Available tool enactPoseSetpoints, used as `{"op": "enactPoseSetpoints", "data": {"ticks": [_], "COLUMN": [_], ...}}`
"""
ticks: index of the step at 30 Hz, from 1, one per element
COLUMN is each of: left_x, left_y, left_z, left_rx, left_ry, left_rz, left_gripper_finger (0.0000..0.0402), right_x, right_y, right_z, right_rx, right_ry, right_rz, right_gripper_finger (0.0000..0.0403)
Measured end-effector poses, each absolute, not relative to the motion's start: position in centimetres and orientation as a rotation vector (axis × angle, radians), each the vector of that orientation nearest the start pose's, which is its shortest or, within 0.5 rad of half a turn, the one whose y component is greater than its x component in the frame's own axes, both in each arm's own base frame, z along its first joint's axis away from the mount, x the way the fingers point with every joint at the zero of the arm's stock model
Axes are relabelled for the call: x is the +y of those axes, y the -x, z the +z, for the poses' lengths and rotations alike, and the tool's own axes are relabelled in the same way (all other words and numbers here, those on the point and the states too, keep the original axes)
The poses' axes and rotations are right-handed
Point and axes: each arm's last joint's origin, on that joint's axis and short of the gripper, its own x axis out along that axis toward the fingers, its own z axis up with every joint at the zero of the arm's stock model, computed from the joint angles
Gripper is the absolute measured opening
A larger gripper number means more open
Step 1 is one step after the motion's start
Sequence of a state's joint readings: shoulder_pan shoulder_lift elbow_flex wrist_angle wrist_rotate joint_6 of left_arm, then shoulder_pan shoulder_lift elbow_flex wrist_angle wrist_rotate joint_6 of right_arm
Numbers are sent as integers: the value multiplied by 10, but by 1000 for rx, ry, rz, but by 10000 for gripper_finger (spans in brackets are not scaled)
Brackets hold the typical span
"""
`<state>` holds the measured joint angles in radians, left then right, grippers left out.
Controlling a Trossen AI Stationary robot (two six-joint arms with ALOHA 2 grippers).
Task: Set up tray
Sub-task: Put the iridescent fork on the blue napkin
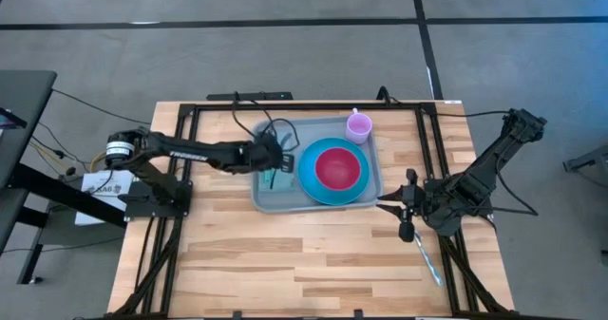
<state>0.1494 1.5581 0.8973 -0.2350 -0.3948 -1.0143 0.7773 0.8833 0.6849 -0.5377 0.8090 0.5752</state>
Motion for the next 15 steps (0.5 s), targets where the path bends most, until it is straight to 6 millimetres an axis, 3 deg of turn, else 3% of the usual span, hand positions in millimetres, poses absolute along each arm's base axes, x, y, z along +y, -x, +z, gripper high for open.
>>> {"op": "enactPoseSetpoints", "data": {"ticks": [7,15], "left_x": [71,64], "left_y": [-287,-277], "left_z": [164,150], "left_rx": [427,403], "left_ry": [922,954], "left_rz": [906,999], "left_gripper_finger": [0,0], "right_x": [104,104], "right_y": [-136,-136], "right_z": [259,259], "right_rx": [481,481], "right_ry": [-31,-31], "right_rz": [-174,-175], "right_gripper_finger": [82,82]}}
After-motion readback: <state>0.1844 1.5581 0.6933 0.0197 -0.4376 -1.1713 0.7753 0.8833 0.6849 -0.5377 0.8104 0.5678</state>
